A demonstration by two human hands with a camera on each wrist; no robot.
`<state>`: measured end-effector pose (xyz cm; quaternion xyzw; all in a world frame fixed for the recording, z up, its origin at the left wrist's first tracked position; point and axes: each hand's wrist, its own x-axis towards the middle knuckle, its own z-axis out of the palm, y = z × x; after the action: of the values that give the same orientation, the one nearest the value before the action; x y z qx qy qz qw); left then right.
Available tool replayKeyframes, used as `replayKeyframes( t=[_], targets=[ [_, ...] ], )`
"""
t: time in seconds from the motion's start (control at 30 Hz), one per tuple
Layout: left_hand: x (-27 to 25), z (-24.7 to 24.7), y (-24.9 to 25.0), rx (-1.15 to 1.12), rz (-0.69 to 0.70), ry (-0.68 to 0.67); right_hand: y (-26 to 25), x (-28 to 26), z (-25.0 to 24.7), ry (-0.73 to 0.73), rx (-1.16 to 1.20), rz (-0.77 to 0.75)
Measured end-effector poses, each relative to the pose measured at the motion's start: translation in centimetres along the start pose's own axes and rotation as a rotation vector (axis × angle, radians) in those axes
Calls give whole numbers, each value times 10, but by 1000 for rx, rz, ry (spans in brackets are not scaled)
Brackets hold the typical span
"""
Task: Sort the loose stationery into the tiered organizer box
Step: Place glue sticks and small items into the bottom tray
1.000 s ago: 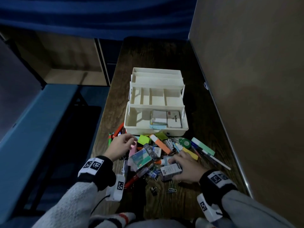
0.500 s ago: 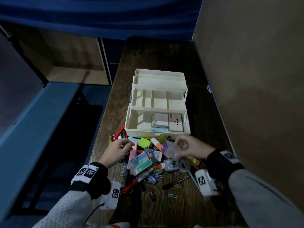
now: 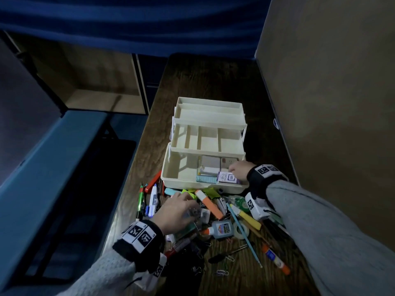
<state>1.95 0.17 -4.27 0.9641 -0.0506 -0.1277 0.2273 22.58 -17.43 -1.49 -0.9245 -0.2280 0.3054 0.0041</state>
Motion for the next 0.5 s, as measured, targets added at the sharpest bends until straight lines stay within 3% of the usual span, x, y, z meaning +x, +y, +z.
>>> replayKeyframes(
  t=[0.23,0.33,0.5],
  targets=[
    [11,3,1,151,-3,-97,-12,15,8,12,-261,-29],
    [15,3,2,145,3,-135,-16,15,7,57,-245,-95],
    [20,0,2,38,-2,-186,-27,15,-4,-2,-189,-152]
  ],
)
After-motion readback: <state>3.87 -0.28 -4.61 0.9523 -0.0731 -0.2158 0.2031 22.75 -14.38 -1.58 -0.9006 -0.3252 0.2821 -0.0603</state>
